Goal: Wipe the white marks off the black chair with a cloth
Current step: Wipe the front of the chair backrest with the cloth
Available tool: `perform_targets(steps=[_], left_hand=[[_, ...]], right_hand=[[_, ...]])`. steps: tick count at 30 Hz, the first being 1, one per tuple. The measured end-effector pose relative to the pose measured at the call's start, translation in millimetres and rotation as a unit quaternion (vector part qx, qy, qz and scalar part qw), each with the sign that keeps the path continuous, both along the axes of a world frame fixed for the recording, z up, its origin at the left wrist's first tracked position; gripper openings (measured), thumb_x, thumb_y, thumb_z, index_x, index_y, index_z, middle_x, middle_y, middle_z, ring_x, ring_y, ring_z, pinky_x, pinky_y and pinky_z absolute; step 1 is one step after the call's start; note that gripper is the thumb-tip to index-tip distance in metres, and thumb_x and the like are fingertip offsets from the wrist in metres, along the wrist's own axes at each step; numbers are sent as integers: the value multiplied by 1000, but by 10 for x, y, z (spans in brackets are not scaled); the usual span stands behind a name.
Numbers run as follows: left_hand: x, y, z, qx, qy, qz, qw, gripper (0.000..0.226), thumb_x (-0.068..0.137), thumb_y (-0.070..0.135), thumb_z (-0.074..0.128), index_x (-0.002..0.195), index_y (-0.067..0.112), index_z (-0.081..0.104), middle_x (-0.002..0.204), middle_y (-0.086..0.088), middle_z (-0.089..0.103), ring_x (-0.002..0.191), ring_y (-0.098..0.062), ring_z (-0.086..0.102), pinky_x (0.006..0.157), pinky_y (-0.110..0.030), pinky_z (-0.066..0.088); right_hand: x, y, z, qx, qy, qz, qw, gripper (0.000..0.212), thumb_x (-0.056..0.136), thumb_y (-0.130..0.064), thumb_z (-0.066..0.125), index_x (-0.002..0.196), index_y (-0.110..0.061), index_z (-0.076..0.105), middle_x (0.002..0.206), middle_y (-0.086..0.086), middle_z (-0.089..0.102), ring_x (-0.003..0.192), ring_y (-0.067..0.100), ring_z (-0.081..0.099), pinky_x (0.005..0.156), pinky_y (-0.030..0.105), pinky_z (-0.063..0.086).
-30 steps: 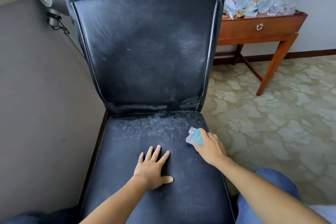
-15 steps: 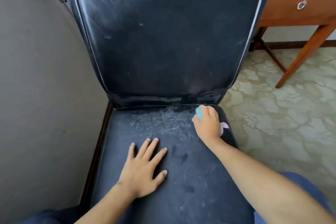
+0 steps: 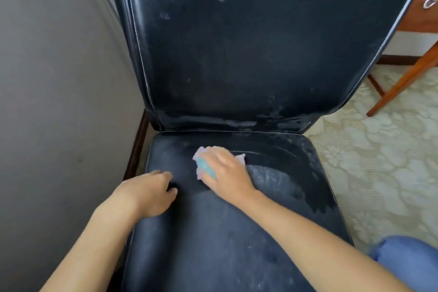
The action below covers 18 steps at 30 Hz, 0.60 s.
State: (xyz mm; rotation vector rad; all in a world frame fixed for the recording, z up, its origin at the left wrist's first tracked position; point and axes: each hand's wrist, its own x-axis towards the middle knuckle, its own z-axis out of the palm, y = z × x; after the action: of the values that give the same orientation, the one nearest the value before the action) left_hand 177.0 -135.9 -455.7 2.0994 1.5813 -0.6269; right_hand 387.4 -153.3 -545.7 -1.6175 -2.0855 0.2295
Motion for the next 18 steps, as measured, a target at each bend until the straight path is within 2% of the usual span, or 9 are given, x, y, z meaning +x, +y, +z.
perform_targets(steps=[3, 5, 6, 8, 10, 11, 14, 16, 18], left_hand=[[35, -75, -109, 12, -54, -22, 998, 62, 107, 48, 43, 162, 25, 27, 173, 2, 18, 159, -19, 20, 124, -36, 29], [46, -145, -148, -29, -54, -41, 997, 68, 108, 46, 44, 167, 28, 16, 176, 5, 2, 162, -17, 6, 128, -38, 22], [47, -168, -141, -58, -46, -45, 996, 66, 108, 42, 44, 167, 29, 16, 175, 8, -1, 162, -17, 6, 128, -40, 23], [7, -161, -105, -65, -29, -36, 997, 57, 104, 30, 43, 160, 33, 36, 172, 12, 17, 157, -20, 26, 120, -42, 36], [-40, -88, 12, 9, 15, -21, 1000, 45, 95, 25, 44, 136, 32, 59, 150, 3, 54, 134, -27, 56, 100, -38, 47], [-39, -53, 96, 48, 41, -10, 998, 38, 94, 27, 46, 128, 30, 63, 139, -2, 62, 125, -30, 62, 95, -38, 48], [-48, 80, 166, 119, 32, 25, 992, 28, 96, 28, 49, 121, 26, 63, 129, -6, 66, 113, -34, 64, 86, -38, 46], [-20, 117, 41, 115, -25, 37, 992, 36, 96, 21, 47, 129, 28, 59, 137, -3, 62, 119, -32, 61, 88, -38, 46], [64, 52, -194, 81, -92, 16, 992, 51, 102, 24, 44, 153, 30, 46, 161, -2, 44, 144, -28, 45, 110, -41, 43]], right_hand=[[1135, -9, 9, -3, -8, -255, 967, 24, 94, -41, 55, 116, -35, 62, 109, -9, 63, 110, 21, 57, 85, 38, 44], [1474, -23, -21, -19, 29, -369, 929, 30, 93, -46, 47, 117, -34, 59, 112, -4, 63, 111, 25, 57, 89, 44, 48], [1385, -8, -18, -25, 24, -380, 924, 33, 91, -46, 42, 115, -29, 59, 111, -2, 62, 110, 27, 56, 88, 46, 49], [801, 11, -50, -18, 10, -344, 939, 28, 89, -38, 45, 107, -22, 59, 105, -2, 61, 104, 25, 56, 86, 44, 50], [-79, -89, 31, -19, 22, -240, 970, 17, 89, -31, 56, 104, -23, 60, 104, -4, 60, 99, 20, 56, 86, 39, 52], [-515, -196, 100, -38, 29, -176, 983, 15, 88, -32, 58, 101, -25, 60, 102, -3, 60, 97, 21, 57, 87, 40, 54], [-1307, -645, 229, -82, -1, 28, 996, 18, 87, -34, 59, 102, -27, 66, 104, 1, 63, 102, 28, 57, 95, 63, 47], [-1005, -743, 165, -18, 16, 111, 994, 26, 89, -35, 62, 113, -26, 67, 111, 0, 63, 110, 27, 55, 98, 55, 45], [-255, -718, 170, 27, -47, 56, 997, 26, 91, -41, 60, 114, -31, 65, 105, -8, 60, 107, 19, 56, 89, 49, 43]])
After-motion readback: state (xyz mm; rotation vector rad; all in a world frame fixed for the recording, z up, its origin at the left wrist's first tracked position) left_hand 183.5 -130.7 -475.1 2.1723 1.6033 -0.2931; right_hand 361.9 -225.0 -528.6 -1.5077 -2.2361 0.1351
